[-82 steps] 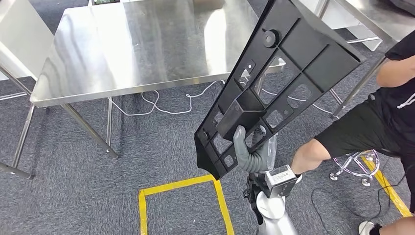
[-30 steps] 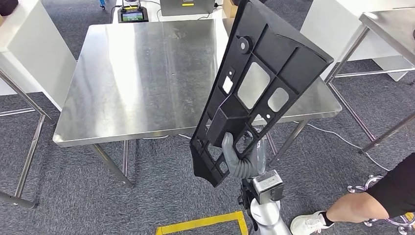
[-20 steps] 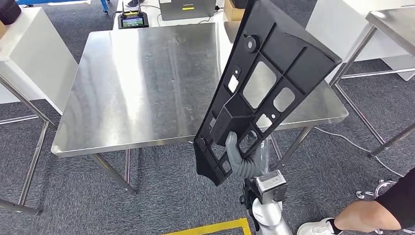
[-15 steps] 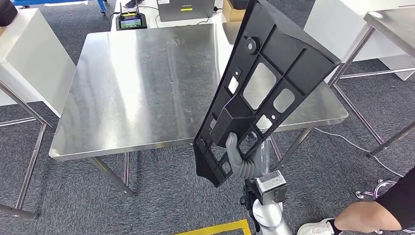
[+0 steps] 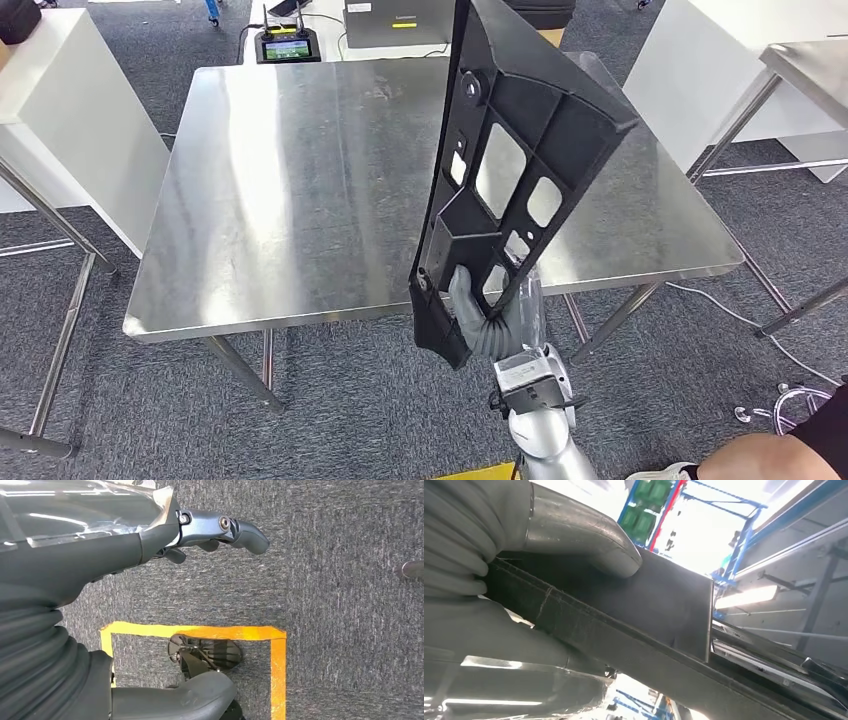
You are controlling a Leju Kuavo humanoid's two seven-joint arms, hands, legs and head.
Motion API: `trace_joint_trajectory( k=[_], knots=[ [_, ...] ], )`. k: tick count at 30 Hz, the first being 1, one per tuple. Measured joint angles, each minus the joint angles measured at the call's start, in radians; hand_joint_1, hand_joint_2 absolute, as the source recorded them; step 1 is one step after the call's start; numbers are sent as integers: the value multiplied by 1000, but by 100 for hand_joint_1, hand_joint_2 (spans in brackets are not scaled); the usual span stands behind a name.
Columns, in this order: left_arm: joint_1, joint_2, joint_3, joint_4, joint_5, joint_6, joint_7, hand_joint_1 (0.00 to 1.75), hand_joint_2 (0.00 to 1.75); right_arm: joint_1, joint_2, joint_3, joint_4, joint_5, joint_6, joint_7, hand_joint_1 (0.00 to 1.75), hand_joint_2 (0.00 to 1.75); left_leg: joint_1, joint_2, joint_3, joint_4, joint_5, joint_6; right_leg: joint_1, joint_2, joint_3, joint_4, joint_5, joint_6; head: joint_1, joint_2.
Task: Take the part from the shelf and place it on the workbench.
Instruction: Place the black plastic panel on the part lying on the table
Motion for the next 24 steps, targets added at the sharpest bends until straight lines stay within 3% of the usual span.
trace_joint_trajectory(
  k=[2,3,4,6,9,10,12,19,24],
  knots=[
    [-2,-4,0,0,-5,2,-1,0,175,-43,0,16,19,90,-32,30,175,175,-6,-3,9,-1,-8,1,8,0,22,-113,79,5,0,0],
    [-4,-7,0,0,-8,3,-2,0,175,-69,0,27,32,138,-46,47,175,175,-9,-4,15,-2,-12,-1,13,1,35,-164,119,1,-1,0],
    [-6,-9,0,0,-11,5,-3,0,175,-100,0,40,50,188,-57,68,175,175,-11,-5,18,-4,-15,-4,18,2,44,-197,142,-8,-1,0],
    [-10,-13,0,-1,-17,5,-4,0,175,-161,2,68,86,275,-73,109,175,175,-12,-6,21,-8,-18,-12,21,3,55,-220,161,-27,0,0],
    [-12,-15,0,-1,-24,6,-1,0,175,-251,9,118,154,354,-86,153,175,175,-9,-5,26,-20,-18,-4,15,6,75,-240,193,-17,-2,0],
    [-12,-15,0,-1,-25,6,0,0,175,-275,12,132,175,363,-89,160,175,175,-8,-5,31,-26,-18,-2,15,6,77,-241,194,-14,-3,0],
    [-13,-16,0,-1,-27,6,2,0,175,-302,15,150,202,374,-88,170,175,175,-6,-6,34,-33,-18,-12,16,6,79,-242,192,-18,-3,0],
    [-19,-14,0,-3,-32,14,13,0,175,-483,43,258,417,567,-108,266,175,175,-5,1,43,-45,-17,-15,16,13,79,-242,190,-23,-3,0],
    [-19,-15,0,-3,-32,15,14,0,175,-539,61,299,507,578,-121,273,175,175,-2,-1,44,-47,-16,-23,19,11,79,-241,189,-29,-3,0]
  ],
)
